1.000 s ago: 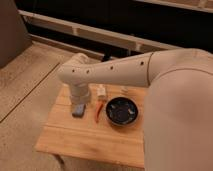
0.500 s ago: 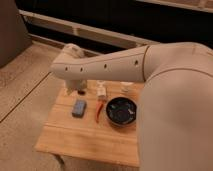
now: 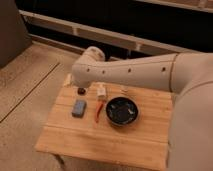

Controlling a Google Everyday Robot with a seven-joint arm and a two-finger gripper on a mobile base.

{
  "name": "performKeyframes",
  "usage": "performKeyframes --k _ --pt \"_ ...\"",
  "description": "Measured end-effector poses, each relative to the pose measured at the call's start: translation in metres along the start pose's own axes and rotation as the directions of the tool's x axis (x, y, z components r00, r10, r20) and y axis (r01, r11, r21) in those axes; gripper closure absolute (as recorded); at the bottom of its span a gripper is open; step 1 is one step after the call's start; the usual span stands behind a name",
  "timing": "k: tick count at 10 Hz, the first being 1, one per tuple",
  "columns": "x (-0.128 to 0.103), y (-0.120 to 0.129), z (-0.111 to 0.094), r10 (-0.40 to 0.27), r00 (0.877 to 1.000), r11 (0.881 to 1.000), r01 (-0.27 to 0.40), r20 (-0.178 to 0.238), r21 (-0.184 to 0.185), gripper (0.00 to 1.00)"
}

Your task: Place the ceramic cup in the ceramic bowl

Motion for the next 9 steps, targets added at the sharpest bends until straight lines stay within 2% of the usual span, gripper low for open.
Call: performKeyframes --k 1,3,4,5,6,8,9 --pt "-0.003 -0.009 -0.008 0.096 0.995 0.990 -0.094 0.018 -0.104 0.35" --pt "-0.008 -0.015 -0.017 0.178 0.983 0.968 -0.168 0.035 -0.189 0.35" --pt "-0.010 -0.016 -0.019 0.194 0.980 0.962 -0.182 0.039 -0.205 0.35" --pt "-0.009 -0.016 -0.017 0.190 0.981 0.963 -0.179 0.037 -0.201 0.35" --pt "-0.015 -0.028 -0.008 0.176 0.984 0.972 -0.166 0.043 -0.165 0.35" --pt "-0.046 -0.072 0.001 0.168 0.981 0.983 -0.159 0.098 -0.092 0.35" --pt "-0.059 -0.085 0.000 0.165 0.979 0.985 -0.156 0.122 -0.074 0.35"
